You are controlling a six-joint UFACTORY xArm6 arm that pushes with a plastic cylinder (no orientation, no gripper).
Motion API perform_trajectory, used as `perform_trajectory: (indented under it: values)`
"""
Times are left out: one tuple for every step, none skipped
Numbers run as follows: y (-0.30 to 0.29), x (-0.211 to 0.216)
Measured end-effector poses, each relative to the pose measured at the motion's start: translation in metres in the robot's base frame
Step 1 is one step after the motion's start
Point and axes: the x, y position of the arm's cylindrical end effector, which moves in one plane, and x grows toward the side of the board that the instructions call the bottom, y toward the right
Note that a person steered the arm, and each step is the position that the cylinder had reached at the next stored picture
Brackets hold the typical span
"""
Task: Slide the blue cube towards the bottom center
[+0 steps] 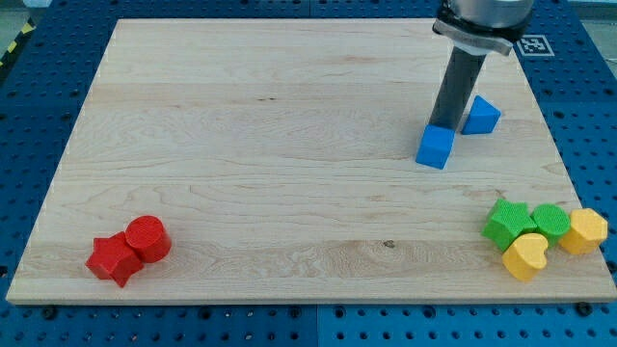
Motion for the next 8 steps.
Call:
perform_trajectory:
  values:
    - [0.0,0.03]
    - [-0.003,0.043]
    - [-0.013,0.059]
    - [-0.027,0.084]
    - [-0.04,0.105]
    - [-0.061,0.11]
    - [-0.085,0.11]
    - [-0.098,0.11]
